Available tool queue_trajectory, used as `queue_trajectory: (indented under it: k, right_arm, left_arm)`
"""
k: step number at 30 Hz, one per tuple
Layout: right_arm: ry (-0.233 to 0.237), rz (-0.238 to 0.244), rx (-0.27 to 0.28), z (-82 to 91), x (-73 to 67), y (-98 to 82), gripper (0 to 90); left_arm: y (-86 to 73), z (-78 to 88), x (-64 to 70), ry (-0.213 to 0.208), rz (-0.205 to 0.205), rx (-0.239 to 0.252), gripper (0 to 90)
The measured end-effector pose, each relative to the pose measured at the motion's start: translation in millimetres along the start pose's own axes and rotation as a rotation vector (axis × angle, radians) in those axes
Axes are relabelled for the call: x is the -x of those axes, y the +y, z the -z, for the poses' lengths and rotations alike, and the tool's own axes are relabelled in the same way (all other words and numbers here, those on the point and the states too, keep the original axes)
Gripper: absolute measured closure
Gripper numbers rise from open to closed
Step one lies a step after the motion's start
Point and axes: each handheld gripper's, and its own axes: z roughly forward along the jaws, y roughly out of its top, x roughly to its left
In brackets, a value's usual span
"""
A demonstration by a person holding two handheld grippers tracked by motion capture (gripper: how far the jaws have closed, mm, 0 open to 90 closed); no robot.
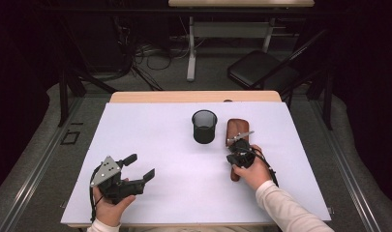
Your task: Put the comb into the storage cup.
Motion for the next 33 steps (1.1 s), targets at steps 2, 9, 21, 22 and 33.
queue_trajectory:
  k: [2,9,21,22,33]
  right_arm:
    - [-0.004,-0.008,-0.005,2.9,4.4,-3.0,90.0]
    - [-0.008,-0.023,0.009,8.1,11.8,-7.6,90.0]
    - [-0.03,-0.032,0.003,14.5,22.1,-11.8,90.0]
    - [-0.035,-0.027,0.003,14.6,23.0,-12.2,90.0]
    - [-0.055,-0.045,0.003,17.7,33.3,-15.8,90.0]
  left_arm:
    - [-0.1,-0.1,0.1,0.0,0.0,-0.001,14.9]
    - [-0.1,0.0,0.3,0.001,-0.001,0.0,14.9]
    - [-0.3,-0.4,0.6,0.003,-0.001,0.0,14.9]
    - [-0.3,-0.4,0.5,0.002,-0.001,0.001,14.9]
    - [-0.3,-0.5,0.5,0.003,-0.002,0.0,14.9]
